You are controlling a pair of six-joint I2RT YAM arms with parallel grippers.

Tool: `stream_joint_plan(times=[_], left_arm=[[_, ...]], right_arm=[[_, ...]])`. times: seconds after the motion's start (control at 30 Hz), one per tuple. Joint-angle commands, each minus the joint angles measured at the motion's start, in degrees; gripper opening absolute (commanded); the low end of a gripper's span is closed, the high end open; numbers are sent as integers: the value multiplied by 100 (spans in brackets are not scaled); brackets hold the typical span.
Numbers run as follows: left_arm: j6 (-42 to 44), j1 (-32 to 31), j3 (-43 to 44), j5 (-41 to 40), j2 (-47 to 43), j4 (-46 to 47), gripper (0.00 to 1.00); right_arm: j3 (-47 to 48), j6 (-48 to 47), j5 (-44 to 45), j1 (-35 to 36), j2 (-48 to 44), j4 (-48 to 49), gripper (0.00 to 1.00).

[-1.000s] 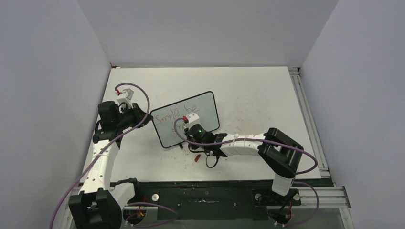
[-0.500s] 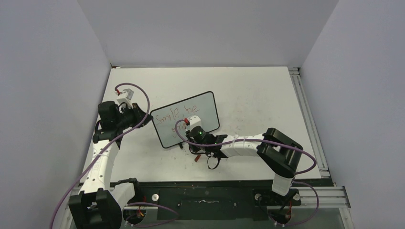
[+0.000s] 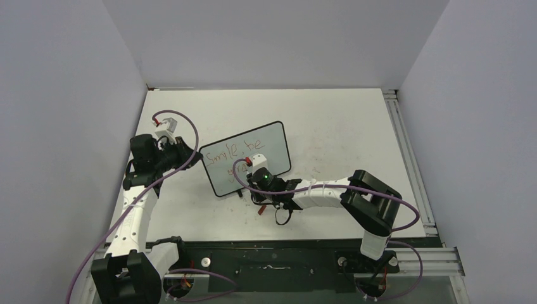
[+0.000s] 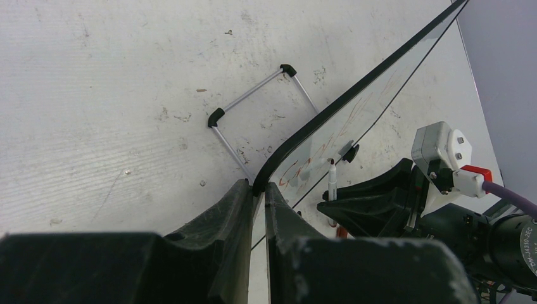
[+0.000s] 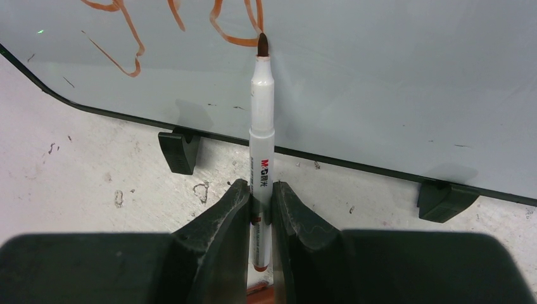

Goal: Write a sentence on the whiteboard

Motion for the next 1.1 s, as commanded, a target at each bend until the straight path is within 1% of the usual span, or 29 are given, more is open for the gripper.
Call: stream_joint_plan(times=[0.0, 0.57, 0.77, 0.9, 1.07], left_arm=[[26, -109, 76, 112, 1, -111, 10], [28, -113, 71, 99, -4, -111, 9], [27, -110, 75, 98, -16, -111, 9], [27, -109, 75, 95, -13, -111, 9], [28, -113, 72, 105, -4, -111, 9]], right_arm=[[-78, 99, 137, -82, 28, 37, 5], [-113, 60, 205, -134, -128, 51, 5], [-351, -311, 59, -32, -600, 402, 5], [-373, -472, 174, 31, -855, 439, 5], [-208, -545, 209, 3, -711, 334, 5]])
